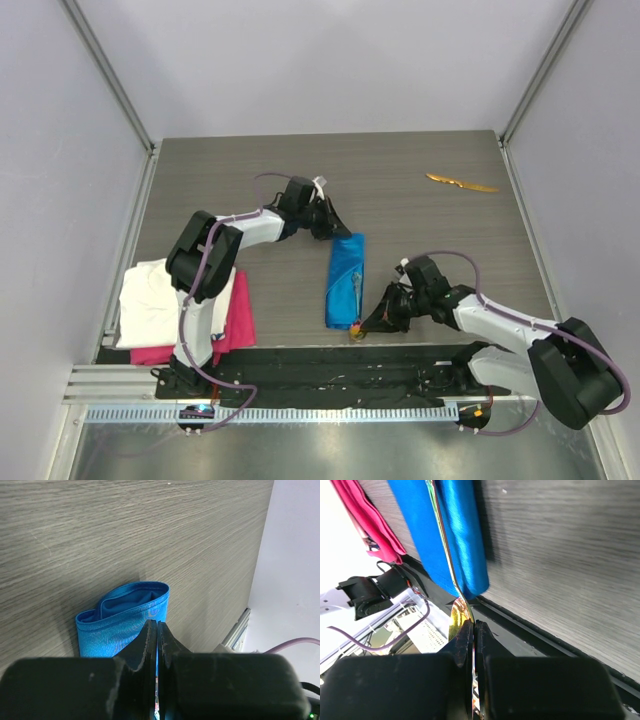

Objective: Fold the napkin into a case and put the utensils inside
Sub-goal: Insert the spoon into the folded napkin.

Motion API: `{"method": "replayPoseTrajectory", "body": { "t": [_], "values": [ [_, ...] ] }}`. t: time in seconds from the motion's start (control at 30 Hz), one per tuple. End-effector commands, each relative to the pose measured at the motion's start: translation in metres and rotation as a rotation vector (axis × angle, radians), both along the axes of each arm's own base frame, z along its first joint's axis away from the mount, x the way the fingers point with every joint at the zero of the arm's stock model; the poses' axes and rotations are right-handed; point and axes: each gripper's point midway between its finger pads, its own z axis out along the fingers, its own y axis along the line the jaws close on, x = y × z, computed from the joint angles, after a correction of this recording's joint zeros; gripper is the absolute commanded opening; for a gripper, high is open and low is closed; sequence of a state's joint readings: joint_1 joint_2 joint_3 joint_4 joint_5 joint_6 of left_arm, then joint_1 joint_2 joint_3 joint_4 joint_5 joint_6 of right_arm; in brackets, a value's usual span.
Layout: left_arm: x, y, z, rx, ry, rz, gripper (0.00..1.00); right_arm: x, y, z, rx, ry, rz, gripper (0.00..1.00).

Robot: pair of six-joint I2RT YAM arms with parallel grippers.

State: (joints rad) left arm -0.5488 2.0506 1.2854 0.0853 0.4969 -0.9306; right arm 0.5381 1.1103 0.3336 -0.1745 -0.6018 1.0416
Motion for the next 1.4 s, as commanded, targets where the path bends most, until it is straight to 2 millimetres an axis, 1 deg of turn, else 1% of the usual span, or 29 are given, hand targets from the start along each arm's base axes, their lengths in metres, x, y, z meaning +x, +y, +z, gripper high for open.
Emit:
{"method": "replayPoseTrajectory", "body": {
  "t": [0.0, 0.07, 0.23, 0.37, 0.43, 0.47, 0.6, 0.7, 0.8, 0.9, 1.03, 1.37],
  "values": [
    [-0.001, 0.001, -0.007, 0.017, -0.017, -0.013, 0.04, 0.017, 0.012, 0.024, 0.061, -0.052, 0.014, 0.01],
    [-0.001, 0.001, -0.007, 0.029, -0.036, -0.021, 0.04, 0.021, 0.014, 0.027, 0.064, -0.061, 0.015, 0.01],
    [-0.002, 0.005, -0.01, 0.078, -0.046, -0.026, 0.04, 0.028, 0.015, 0.023, 0.065, -0.052, 0.002, 0.01],
    [-0.002, 0.007, -0.008, 0.112, -0.072, -0.023, 0.04, 0.038, 0.018, 0.024, 0.08, -0.068, -0.025, 0.01],
    [-0.003, 0.005, -0.008, 0.115, -0.074, -0.027, 0.04, 0.037, 0.019, 0.021, 0.086, -0.046, -0.038, 0.01],
    [-0.003, 0.005, -0.007, 0.114, -0.075, -0.028, 0.04, 0.038, 0.02, 0.022, 0.097, -0.054, -0.038, 0.01],
    [-0.005, 0.006, -0.008, 0.131, -0.07, -0.035, 0.03, 0.033, 0.019, 0.021, 0.107, -0.03, -0.044, 0.01],
    [-0.004, 0.006, -0.007, 0.136, -0.077, -0.033, 0.03, 0.025, 0.015, 0.019, 0.107, -0.019, -0.043, 0.01],
    [-0.004, 0.006, -0.006, 0.136, -0.072, -0.036, 0.03, 0.012, 0.008, 0.011, 0.095, 0.006, -0.048, 0.01],
    [-0.004, 0.006, -0.006, 0.135, -0.072, -0.035, 0.03, 0.009, 0.007, 0.007, 0.091, 0.013, -0.046, 0.01],
    [-0.006, 0.003, -0.003, 0.13, -0.075, -0.042, 0.03, 0.016, 0.012, 0.011, 0.105, 0.006, -0.041, 0.01],
    [-0.01, 0.007, -0.016, 0.159, -0.052, -0.036, 0.02, 0.031, 0.021, 0.016, 0.109, 0.005, -0.017, 0.01]
  ]
}}
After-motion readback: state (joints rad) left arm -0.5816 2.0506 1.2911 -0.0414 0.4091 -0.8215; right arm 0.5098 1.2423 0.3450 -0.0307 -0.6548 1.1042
